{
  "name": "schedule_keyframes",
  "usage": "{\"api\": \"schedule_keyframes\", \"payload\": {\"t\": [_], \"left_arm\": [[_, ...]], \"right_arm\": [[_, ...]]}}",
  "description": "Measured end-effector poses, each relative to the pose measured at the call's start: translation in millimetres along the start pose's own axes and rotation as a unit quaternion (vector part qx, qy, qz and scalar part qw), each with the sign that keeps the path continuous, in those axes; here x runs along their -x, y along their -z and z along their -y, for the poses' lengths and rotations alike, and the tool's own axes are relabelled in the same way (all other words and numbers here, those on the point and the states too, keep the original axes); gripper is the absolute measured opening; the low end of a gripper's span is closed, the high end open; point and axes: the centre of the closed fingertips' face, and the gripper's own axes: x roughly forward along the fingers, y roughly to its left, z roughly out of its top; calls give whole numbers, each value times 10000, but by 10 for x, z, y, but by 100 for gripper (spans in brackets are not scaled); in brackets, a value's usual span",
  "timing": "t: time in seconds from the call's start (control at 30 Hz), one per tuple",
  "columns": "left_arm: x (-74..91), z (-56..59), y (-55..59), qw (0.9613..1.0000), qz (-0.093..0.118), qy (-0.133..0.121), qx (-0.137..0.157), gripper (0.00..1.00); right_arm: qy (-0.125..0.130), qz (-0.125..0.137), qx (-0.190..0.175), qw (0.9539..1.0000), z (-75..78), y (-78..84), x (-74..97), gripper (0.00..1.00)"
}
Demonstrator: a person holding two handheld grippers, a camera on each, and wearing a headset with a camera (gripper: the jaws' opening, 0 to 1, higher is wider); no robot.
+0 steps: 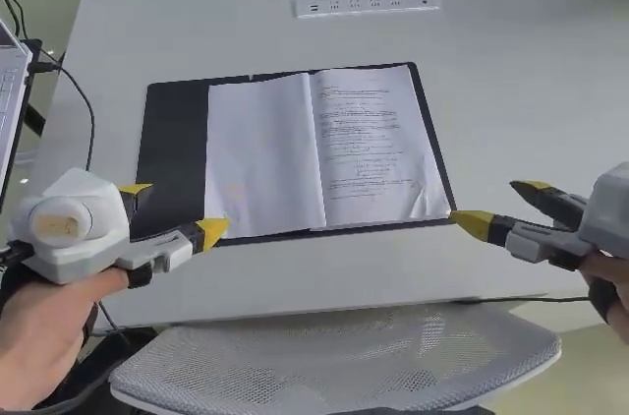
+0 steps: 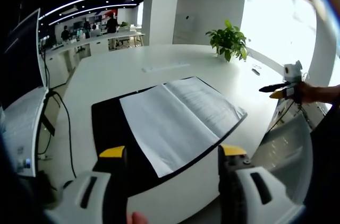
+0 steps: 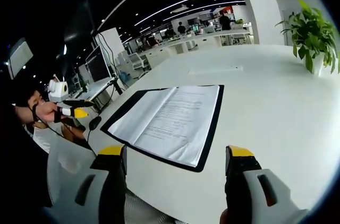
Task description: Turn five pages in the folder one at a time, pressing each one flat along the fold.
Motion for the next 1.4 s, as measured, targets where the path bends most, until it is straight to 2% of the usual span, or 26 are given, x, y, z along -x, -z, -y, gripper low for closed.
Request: {"api": "schedule_keyframes", "payload": {"t": [0.13, 0.33, 0.43, 0.7, 0.87, 1.1, 1.27, 1.3, 1.4], "left_arm": [[-121, 133, -109, 9998, 11, 152, -119, 67], [-355, 409, -311, 9981, 42, 498, -357, 65], [-479, 568, -377, 9963, -4, 733, -443, 64], [-717, 828, -492, 9927, -33, 1019, -652, 62], [-881, 1035, -544, 9892, -71, 1248, -770, 62], [-1193, 1428, -613, 9815, -139, 1611, -1025, 61], [-1357, 1624, -623, 9777, -201, 1782, -1094, 58], [-1389, 1692, -610, 9752, -236, 1874, -1155, 58], [-1470, 1792, -588, 9726, -274, 1942, -1249, 58]], "right_arm": [[-2, 18, -20, 10000, 7, -4, 0, 74], [4, 53, -42, 10000, 22, -12, 10, 73], [21, 71, -60, 10000, 40, -10, 22, 73], [67, 86, -105, 9999, 73, 11, 53, 73], [97, 79, -130, 9998, 87, 28, 66, 73], [130, 99, -199, 9997, 105, 36, 75, 73], [137, 129, -232, 9996, 113, 32, 84, 72], [141, 130, -233, 9995, 116, 33, 84, 72], [136, 137, -236, 9995, 113, 33, 85, 72]]}}
